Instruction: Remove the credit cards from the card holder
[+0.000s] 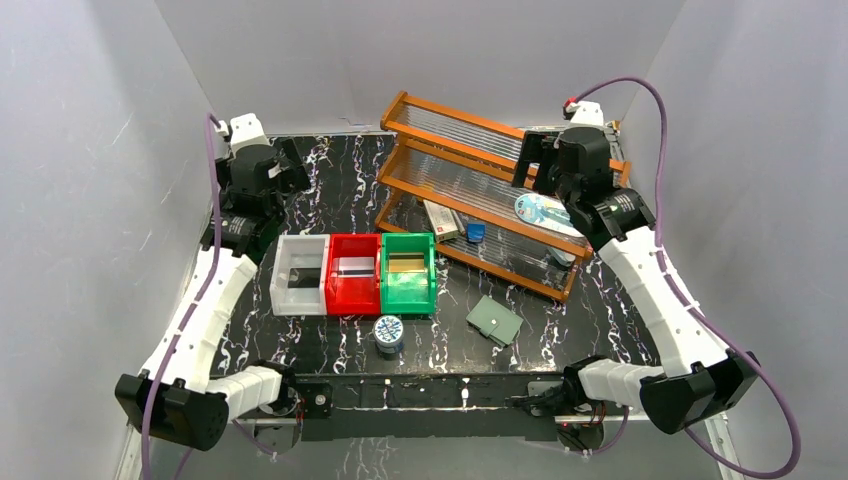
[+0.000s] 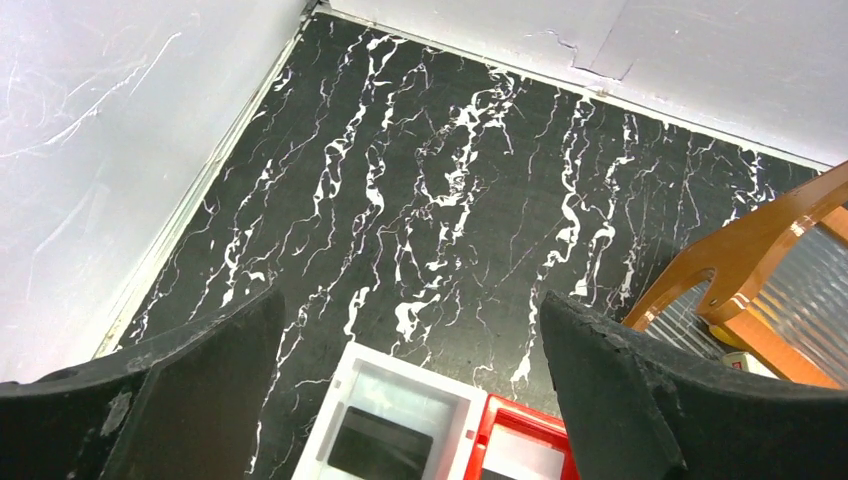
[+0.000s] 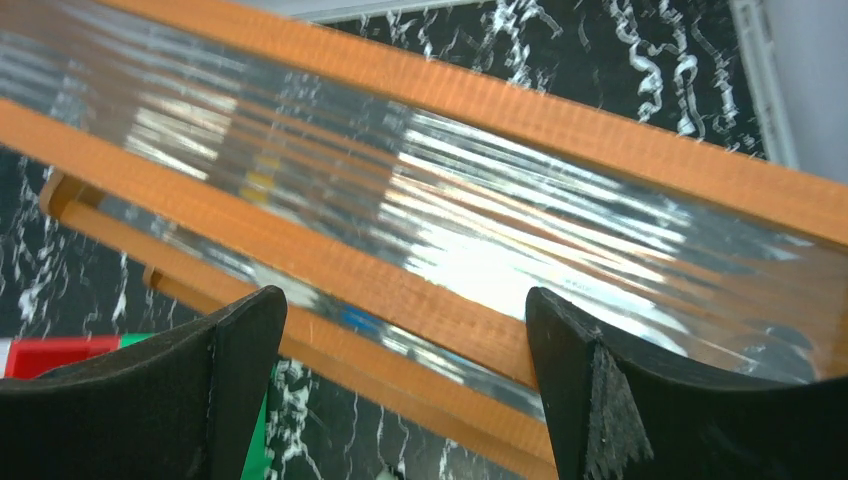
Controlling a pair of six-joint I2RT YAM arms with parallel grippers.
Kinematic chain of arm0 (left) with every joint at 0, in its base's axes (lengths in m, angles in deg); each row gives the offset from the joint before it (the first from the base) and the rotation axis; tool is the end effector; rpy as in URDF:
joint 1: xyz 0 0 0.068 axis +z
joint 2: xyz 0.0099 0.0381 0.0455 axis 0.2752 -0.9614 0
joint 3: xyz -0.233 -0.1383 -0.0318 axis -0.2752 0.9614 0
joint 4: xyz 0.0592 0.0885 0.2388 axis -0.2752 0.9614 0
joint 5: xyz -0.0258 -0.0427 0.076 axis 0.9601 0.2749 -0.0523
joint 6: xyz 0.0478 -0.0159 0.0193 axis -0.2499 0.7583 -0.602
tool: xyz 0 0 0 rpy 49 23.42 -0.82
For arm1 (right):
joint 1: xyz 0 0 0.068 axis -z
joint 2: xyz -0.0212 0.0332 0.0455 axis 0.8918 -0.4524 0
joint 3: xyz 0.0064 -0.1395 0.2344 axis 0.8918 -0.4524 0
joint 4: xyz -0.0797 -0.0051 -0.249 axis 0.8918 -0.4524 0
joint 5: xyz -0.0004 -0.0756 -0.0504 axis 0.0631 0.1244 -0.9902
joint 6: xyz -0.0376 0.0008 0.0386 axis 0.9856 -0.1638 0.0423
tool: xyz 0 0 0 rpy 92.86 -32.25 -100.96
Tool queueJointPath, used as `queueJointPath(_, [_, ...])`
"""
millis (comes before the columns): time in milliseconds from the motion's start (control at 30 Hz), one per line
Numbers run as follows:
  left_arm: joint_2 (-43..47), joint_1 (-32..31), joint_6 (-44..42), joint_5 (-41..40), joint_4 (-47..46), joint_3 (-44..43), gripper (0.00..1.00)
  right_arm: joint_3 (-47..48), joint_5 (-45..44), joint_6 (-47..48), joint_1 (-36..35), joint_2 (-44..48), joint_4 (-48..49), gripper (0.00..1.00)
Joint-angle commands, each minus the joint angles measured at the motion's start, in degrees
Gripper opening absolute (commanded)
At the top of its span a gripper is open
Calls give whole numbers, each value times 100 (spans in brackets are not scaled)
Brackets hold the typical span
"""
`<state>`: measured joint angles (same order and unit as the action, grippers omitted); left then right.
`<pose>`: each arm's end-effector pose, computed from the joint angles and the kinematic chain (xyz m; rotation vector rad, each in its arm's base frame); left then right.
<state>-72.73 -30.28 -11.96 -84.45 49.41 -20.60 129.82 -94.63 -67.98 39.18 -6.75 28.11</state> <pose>0.2480 -0.0442 0.4105 -0.3790 1.7481 0.1460 0.2409 0.0922 0.4244 0.1569 1.9010 0.1183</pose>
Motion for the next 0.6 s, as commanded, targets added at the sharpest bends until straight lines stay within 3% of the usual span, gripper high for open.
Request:
queueJointPath(0, [474, 244, 36, 215, -150, 264, 98, -164, 1420, -132, 300, 369, 2, 98])
queueJointPath(200, [885, 581, 216, 1015, 16, 624, 98, -265, 3353, -202, 764, 698, -121, 98])
queueJointPath(433, [991, 886, 505, 2218, 432, 602, 98, 1, 5407, 129, 1089, 914, -934, 96])
queueJointPath(567, [1010, 989, 641, 2845, 435, 732, 98, -106, 6210, 292, 1105, 859, -1338, 96])
